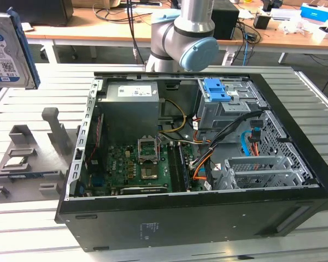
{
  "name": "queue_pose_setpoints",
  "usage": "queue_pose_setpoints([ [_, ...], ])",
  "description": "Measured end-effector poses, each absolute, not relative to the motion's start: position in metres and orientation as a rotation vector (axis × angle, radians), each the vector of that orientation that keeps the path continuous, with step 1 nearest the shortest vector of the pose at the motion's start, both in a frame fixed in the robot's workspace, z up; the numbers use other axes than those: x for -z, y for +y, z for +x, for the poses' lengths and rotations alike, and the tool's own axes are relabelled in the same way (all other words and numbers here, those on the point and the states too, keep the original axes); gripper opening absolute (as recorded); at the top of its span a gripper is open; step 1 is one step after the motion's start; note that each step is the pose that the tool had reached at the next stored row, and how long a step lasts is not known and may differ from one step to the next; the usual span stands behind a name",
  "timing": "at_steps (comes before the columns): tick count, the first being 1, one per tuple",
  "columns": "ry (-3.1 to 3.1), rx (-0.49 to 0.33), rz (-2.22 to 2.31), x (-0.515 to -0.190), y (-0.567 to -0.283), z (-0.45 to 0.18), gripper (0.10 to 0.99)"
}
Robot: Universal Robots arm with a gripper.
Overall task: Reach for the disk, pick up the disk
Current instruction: 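Pick up the disk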
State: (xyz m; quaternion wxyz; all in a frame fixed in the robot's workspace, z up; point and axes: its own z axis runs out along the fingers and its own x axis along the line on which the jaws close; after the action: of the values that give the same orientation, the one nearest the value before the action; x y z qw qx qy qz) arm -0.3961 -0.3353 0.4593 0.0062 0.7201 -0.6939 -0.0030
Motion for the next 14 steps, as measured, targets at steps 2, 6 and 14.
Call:
queue_pose_setpoints([
  [2, -2.171, 0.009, 2.253, -0.467, -0.335, -0.396, 0.373],
  [6, -2.171, 0.009, 2.253, -0.476, -0.335, -0.396, 0.373],
  [14, -2.171, 0.009, 2.253, -0.486, -0.335, -0.396, 0.373],
])
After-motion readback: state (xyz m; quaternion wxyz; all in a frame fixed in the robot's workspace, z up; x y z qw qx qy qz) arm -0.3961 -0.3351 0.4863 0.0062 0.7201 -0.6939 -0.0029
